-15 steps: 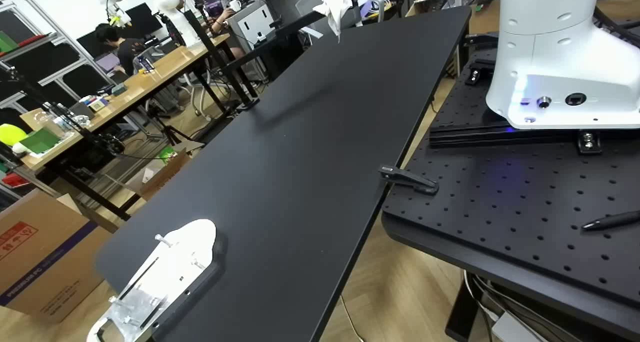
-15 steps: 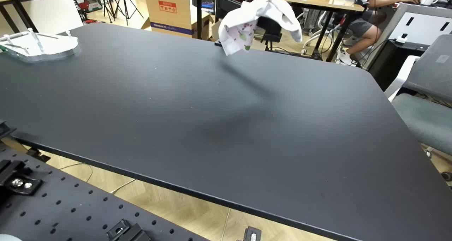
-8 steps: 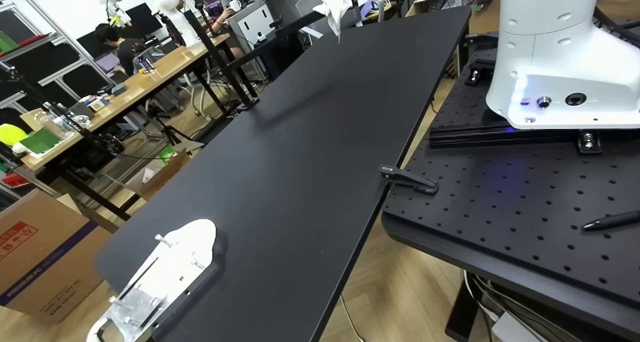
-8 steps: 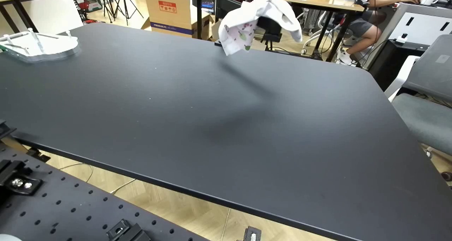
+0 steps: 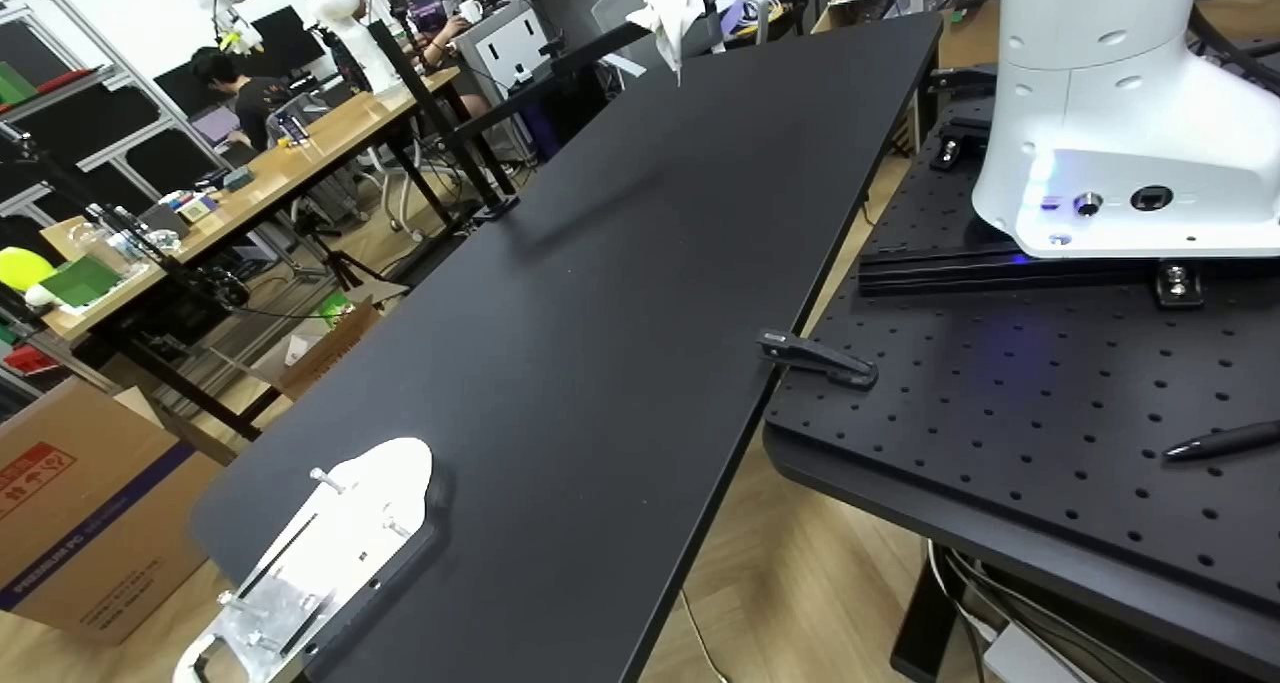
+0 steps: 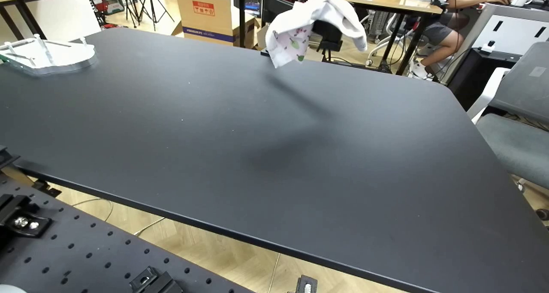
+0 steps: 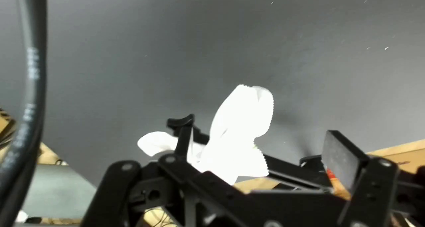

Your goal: Put the cloth on the table

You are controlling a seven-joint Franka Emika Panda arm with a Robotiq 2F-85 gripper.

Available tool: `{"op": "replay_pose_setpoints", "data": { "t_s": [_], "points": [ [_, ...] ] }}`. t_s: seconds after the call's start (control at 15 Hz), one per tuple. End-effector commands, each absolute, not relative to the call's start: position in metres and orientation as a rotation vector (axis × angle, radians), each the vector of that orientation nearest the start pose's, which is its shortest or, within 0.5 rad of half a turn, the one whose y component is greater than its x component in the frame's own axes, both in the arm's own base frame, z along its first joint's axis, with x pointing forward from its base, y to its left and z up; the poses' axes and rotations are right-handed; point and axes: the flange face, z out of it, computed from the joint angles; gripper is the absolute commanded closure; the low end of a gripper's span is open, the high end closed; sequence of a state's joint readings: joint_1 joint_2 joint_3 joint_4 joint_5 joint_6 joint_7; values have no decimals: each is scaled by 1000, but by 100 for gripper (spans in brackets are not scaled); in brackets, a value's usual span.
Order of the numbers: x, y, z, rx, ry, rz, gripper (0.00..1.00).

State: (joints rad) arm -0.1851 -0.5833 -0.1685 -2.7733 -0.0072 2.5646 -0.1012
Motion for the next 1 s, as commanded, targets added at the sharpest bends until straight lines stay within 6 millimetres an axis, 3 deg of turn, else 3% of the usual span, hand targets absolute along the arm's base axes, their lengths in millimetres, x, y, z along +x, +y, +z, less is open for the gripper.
{"op": "replay_pose_setpoints", "data": {
  "t_s": [0.0, 0.13, 0.33, 0.67, 0.93],
  "points": [
    [372, -173, 423, -3094, 544, -669, 0],
    [381, -192, 421, -3093, 597, -696, 0],
    [402, -202, 414, -3082, 598, -714, 0],
    [435, -195, 406, -3072, 536, -726, 0],
    [450, -177, 392, -3030, 503, -688, 0]
  ]
}}
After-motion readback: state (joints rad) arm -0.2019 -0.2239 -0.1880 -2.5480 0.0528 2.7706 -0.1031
